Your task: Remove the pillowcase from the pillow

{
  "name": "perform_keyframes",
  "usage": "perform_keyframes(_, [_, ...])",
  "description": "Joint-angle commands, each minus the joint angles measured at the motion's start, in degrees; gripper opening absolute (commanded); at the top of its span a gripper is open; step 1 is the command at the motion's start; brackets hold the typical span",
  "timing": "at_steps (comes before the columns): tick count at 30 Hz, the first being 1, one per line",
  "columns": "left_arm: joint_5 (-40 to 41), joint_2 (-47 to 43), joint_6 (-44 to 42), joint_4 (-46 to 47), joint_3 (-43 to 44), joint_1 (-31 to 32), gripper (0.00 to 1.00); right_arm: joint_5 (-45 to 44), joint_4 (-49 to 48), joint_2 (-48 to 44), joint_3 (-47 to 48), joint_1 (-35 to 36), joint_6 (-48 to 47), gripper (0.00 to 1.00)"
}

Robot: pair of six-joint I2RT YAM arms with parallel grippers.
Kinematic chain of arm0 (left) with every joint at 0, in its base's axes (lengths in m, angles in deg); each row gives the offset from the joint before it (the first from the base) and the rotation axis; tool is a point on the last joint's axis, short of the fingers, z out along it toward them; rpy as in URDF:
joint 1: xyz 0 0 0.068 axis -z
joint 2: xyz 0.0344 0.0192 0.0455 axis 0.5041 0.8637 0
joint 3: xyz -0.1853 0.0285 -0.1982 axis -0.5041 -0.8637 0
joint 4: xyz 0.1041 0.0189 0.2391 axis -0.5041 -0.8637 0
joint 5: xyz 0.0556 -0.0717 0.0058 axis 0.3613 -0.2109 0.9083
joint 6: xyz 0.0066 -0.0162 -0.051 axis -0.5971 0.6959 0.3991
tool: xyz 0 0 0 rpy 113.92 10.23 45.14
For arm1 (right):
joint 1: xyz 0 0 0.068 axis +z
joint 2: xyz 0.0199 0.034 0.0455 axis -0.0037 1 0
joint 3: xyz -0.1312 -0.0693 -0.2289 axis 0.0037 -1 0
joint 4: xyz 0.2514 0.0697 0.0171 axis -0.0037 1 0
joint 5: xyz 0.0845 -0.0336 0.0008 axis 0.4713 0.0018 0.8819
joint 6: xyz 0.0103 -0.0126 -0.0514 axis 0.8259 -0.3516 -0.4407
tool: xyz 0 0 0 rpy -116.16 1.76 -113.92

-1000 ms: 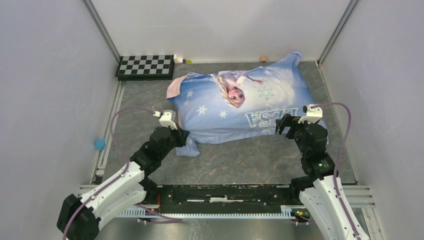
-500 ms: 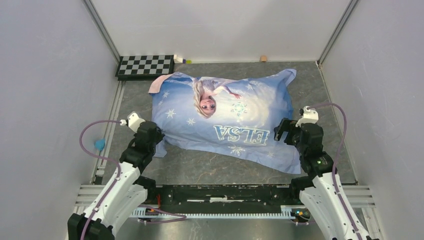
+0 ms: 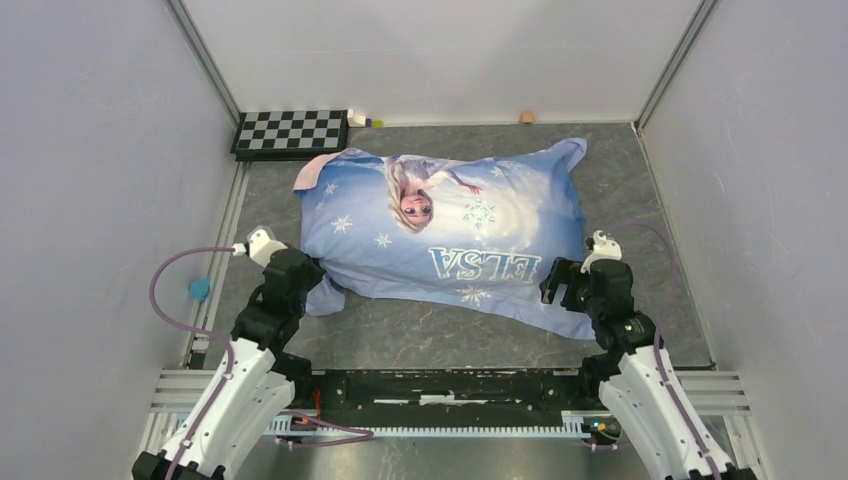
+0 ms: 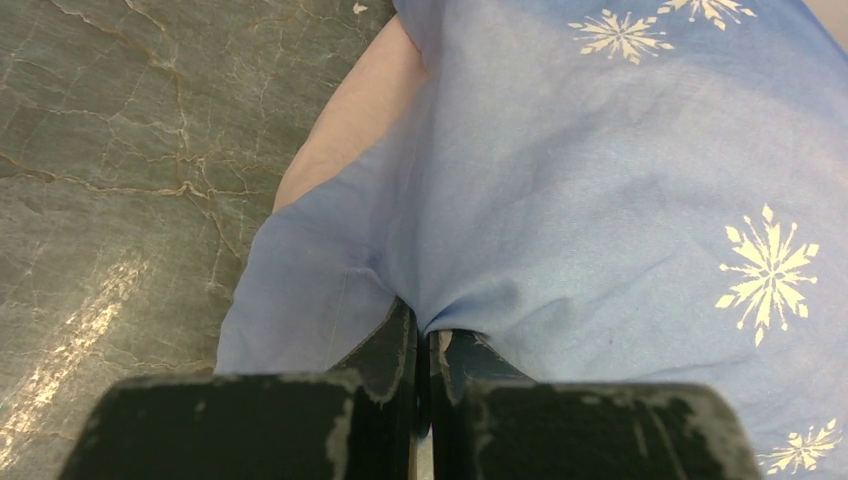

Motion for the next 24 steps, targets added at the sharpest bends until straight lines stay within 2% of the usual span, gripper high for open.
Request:
perform_keyframes(1, [1.8, -1.4, 0.4, -1.0, 2.3, -0.4, 0.02, -3.8, -7.9, 4.8, -2.3, 0.2, 1.0, 0.98])
perform_keyframes(2, [1.7, -1.8, 0.3, -1.4, 2.4, -0.4, 0.02, -4.3, -9.0, 5.6, -2.5, 0.2, 0.6, 0.94])
perform_keyframes(3, [1.3, -2.2, 0.0, -1.5, 2.4, -0.4, 0.02, -4.4, -9.8, 6.4, -2.2, 0.1, 0.1, 0.86])
perform_keyframes(4, [0.8, -2.7, -0.3, -1.6, 2.5, -0.4, 0.02, -3.8, -10.4, 6.7, -1.6, 0.2, -1.0, 0.7])
perform_keyframes(5, [0.3, -3.1, -0.5, -1.6, 2.6, -0.4, 0.02, -2.6, -10.9, 6.8, -0.8, 0.2, -1.9, 0.49])
perform_keyframes(7, [-1.2, -4.2, -1.6, -1.7, 3.3, -0.4, 0.02, -1.5, -10.9, 6.1, 1.7, 0.2, -3.6, 0.02])
perform_keyframes(11, [-3.8, -5.7, -4.7, -3.9, 9.0, -0.4, 0.02, -1.6, -7.2, 3.7, 10.7, 0.2, -6.2, 0.0])
perform_keyframes(19, [-8.3, -1.4, -12.7, -18.0, 34.0, -0.4, 0.02, 5.3, 1.4, 3.1, 32.7, 0.2, -9.0, 0.0])
perform_keyframes(24, [-10.5, -0.6, -14.5, -23.8, 45.6, -0.4, 0.02, 2.9, 2.3, 2.6, 44.8, 0.2, -8.7, 0.0])
